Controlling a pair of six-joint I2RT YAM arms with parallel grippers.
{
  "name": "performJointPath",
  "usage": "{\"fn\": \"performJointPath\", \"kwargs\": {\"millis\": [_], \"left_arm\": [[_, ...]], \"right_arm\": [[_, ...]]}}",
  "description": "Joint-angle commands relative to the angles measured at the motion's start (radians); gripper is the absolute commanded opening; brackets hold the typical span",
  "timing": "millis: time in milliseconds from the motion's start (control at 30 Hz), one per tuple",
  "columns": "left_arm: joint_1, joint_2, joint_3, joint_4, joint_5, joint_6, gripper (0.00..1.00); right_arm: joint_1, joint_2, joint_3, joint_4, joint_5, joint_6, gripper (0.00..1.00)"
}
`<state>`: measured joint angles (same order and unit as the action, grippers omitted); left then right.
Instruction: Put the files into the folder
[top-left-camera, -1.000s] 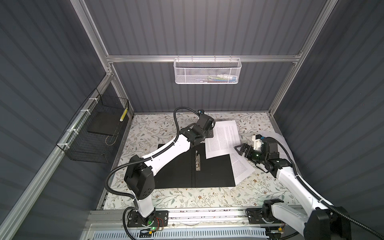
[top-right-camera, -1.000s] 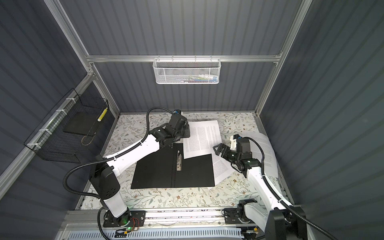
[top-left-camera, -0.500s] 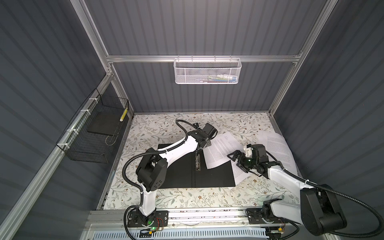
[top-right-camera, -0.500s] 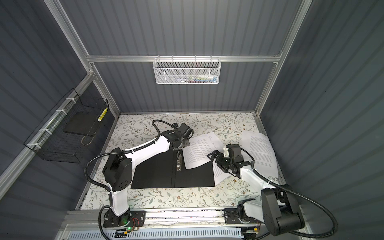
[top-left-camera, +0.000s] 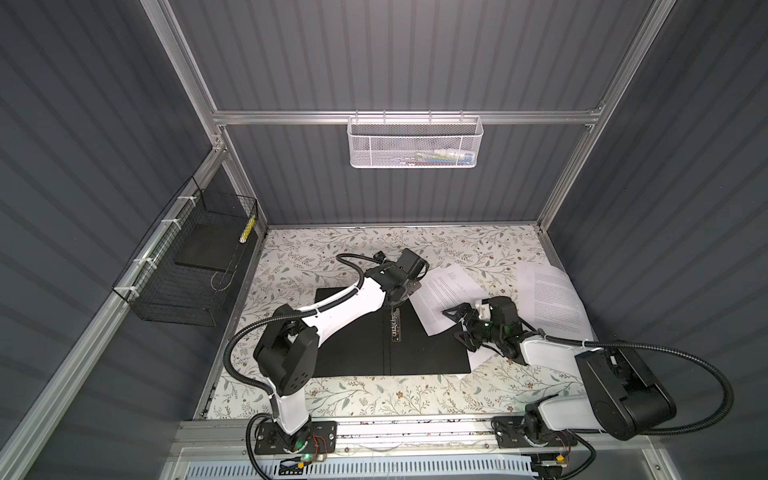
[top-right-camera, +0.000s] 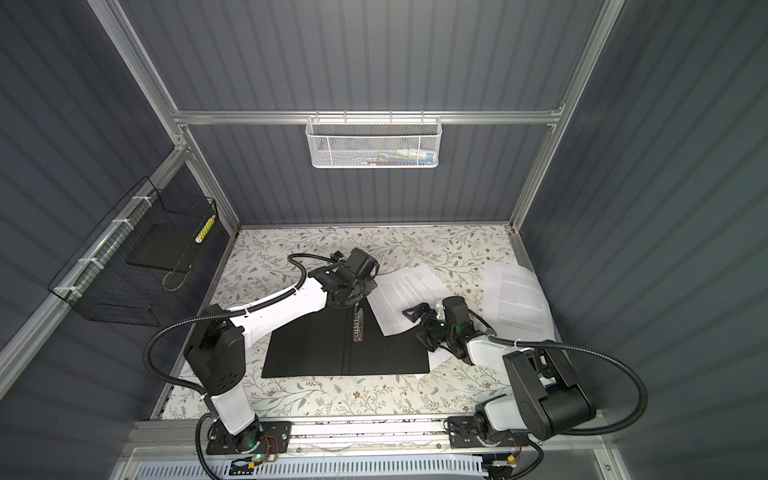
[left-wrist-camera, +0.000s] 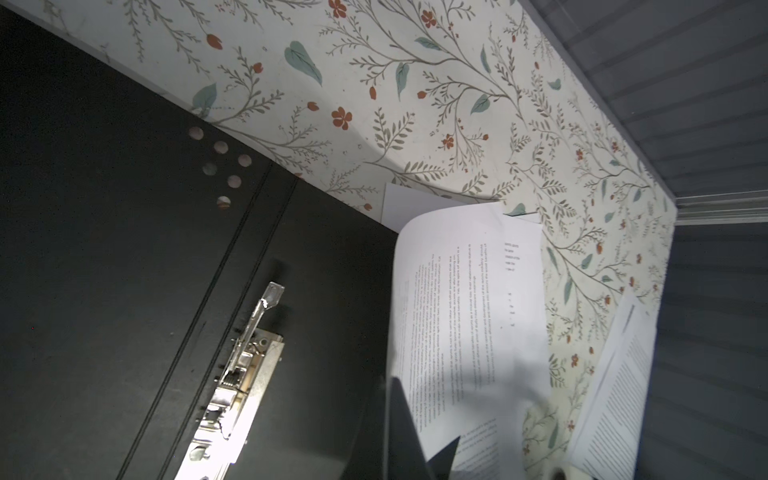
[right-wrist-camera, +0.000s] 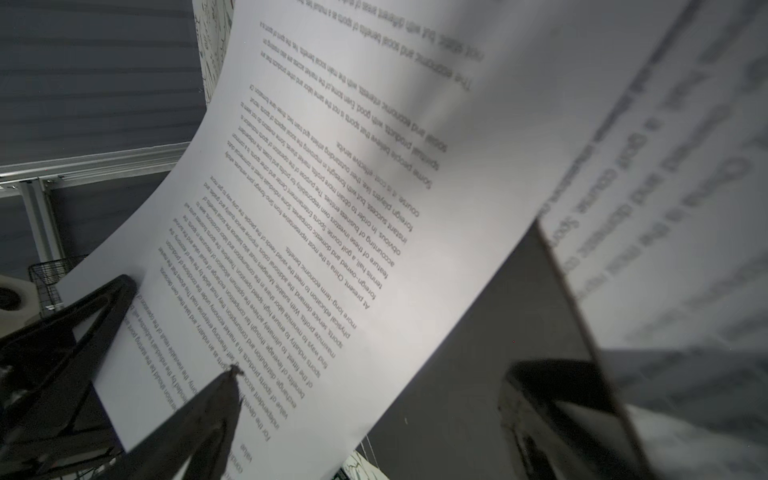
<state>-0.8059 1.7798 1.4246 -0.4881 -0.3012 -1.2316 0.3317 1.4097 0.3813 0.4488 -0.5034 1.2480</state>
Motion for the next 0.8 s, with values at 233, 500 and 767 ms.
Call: {"fn": "performJointPath", "kwargs": {"millis": [233,500,767], "left_arm": [[-0.001,-0.049,-0.095,0.096,0.035,-0.085,0.00],[-0.001,-0.071,-0.136,0.132,0.038,-0.088,0.00],[-0.001,-0.081,-0.151,0.134,0.028,-0.098,0.00]], "right_arm": [[0.044,0.166,-0.025,0.353,0.002,0.243,0.86],[0.044,0.209,-0.046,0.435,0.047,0.272,0.72],[0.044,0.242,-0.059,0.472,0.058,0.279,0.54]]}}
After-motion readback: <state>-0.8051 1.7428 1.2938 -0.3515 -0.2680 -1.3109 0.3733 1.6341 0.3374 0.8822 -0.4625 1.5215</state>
